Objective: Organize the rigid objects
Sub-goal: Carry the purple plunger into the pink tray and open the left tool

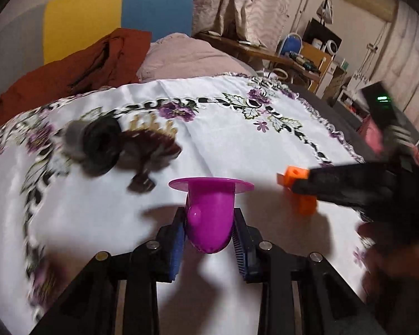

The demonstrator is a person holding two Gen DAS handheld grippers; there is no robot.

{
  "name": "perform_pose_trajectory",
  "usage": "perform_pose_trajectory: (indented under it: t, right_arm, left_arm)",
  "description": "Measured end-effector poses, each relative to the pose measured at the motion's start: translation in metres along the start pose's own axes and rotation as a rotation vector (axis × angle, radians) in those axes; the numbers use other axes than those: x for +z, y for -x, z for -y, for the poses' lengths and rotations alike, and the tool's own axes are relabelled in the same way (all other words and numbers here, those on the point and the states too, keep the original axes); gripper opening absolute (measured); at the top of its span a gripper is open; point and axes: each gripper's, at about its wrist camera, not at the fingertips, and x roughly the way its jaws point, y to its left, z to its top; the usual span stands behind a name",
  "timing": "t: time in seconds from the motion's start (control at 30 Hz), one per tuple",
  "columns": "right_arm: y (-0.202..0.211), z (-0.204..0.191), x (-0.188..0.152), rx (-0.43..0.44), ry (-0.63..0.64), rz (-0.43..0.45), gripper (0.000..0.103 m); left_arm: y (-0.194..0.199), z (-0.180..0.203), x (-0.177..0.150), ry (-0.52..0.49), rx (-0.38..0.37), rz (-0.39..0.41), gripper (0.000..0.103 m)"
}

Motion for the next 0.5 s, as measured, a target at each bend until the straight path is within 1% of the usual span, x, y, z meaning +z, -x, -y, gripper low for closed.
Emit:
perform_pose_trajectory:
  t: [0.1,0.17,0.37,0.43,0.5]
  right_arm:
    - [0.000,-0.001,0.000,-0.003,0.011,0.001,0.028]
    - [0.000,-0.001,0.000,0.006,0.012,-0.003,0.028]
    - [0.001,-0.007,-0.001,-0.020,0.054,0.009,0.028]
    - [0.001,-0.011,-0.002,-0.021,0.075,0.012,0.028]
    - [0.002,-0.016,-0.004,-0.028,0.105,0.017,0.028]
  left_arm:
    - [0.033,-0.015,-0.017,0.051,-0.011,0.020,0.032]
    - [0.059,-0.030,-0.032,0.103,-0.016,0.037,0.032]
    - [0.130,-0.078,-0.075,0.208,0.037,0.094,0.032]
    - [0.148,-0.092,-0.088,0.229,0.045,0.107,0.032]
    - [0.168,-0.107,-0.102,0.248,0.070,0.122,0.032]
